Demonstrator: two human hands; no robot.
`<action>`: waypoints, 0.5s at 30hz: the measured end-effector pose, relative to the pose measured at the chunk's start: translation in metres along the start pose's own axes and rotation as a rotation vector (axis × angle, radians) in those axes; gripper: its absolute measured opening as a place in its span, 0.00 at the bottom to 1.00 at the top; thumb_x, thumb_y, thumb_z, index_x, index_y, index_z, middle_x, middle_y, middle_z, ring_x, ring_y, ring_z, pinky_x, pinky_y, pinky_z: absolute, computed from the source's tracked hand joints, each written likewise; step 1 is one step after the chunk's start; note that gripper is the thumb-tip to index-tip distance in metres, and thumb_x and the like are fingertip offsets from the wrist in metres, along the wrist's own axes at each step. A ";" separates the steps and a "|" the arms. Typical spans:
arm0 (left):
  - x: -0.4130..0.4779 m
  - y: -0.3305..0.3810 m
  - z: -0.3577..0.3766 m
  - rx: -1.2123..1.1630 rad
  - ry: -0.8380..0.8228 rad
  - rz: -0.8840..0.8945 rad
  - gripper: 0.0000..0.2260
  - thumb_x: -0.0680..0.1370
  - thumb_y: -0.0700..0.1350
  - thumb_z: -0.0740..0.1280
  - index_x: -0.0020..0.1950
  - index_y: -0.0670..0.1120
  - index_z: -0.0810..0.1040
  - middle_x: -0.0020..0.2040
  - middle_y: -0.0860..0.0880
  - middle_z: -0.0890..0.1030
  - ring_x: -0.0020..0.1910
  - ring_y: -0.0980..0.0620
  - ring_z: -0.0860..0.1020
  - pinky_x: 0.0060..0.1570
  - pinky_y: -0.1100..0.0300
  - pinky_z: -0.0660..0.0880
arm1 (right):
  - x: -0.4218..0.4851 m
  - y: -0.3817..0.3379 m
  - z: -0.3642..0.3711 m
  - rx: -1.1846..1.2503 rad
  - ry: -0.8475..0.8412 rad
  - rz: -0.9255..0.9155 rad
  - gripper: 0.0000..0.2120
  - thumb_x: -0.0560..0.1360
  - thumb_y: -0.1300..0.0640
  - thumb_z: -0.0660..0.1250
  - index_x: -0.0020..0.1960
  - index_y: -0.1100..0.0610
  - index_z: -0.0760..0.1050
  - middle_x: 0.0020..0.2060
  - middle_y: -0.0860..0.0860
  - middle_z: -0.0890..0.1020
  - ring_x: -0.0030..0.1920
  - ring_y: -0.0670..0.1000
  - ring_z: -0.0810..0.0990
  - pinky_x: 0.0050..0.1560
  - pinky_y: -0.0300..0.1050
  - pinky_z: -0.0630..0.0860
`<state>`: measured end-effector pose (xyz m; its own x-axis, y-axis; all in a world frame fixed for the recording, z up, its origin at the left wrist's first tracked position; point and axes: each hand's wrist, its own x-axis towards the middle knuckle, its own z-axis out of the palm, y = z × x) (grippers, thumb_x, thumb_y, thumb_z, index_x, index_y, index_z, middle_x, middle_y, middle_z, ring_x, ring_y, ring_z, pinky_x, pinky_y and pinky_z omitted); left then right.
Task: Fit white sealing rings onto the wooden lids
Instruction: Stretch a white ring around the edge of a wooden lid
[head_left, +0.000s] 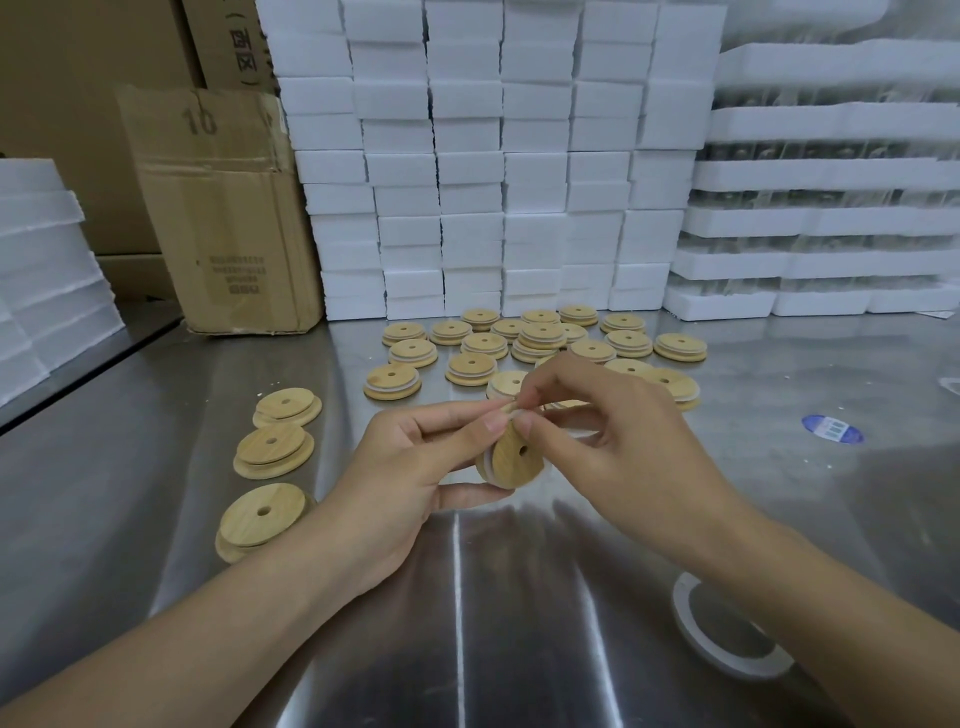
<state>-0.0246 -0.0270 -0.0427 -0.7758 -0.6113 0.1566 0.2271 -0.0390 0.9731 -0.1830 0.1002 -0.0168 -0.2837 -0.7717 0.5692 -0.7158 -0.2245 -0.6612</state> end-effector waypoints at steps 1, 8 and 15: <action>0.000 0.000 0.000 -0.001 0.001 0.000 0.17 0.76 0.49 0.75 0.63 0.45 0.87 0.60 0.41 0.87 0.63 0.44 0.85 0.54 0.45 0.85 | 0.000 0.000 -0.001 -0.007 -0.015 -0.010 0.06 0.80 0.56 0.72 0.48 0.46 0.79 0.45 0.41 0.85 0.51 0.45 0.86 0.49 0.47 0.85; 0.000 -0.001 -0.001 0.021 -0.027 0.011 0.17 0.76 0.50 0.77 0.63 0.47 0.87 0.61 0.43 0.87 0.63 0.47 0.85 0.53 0.45 0.85 | 0.003 -0.001 -0.004 0.061 -0.077 0.050 0.07 0.81 0.60 0.71 0.47 0.50 0.79 0.44 0.46 0.86 0.48 0.47 0.85 0.51 0.45 0.81; 0.001 0.000 -0.001 0.033 -0.038 0.021 0.16 0.75 0.51 0.78 0.62 0.48 0.88 0.60 0.44 0.87 0.62 0.47 0.85 0.52 0.46 0.85 | 0.005 -0.007 -0.001 0.372 -0.028 0.320 0.04 0.80 0.64 0.71 0.46 0.60 0.80 0.48 0.55 0.88 0.51 0.57 0.87 0.56 0.62 0.82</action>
<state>-0.0249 -0.0287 -0.0430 -0.7930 -0.5811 0.1830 0.2248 0.0002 0.9744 -0.1802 0.0985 -0.0090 -0.4318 -0.8510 0.2990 -0.3178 -0.1666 -0.9334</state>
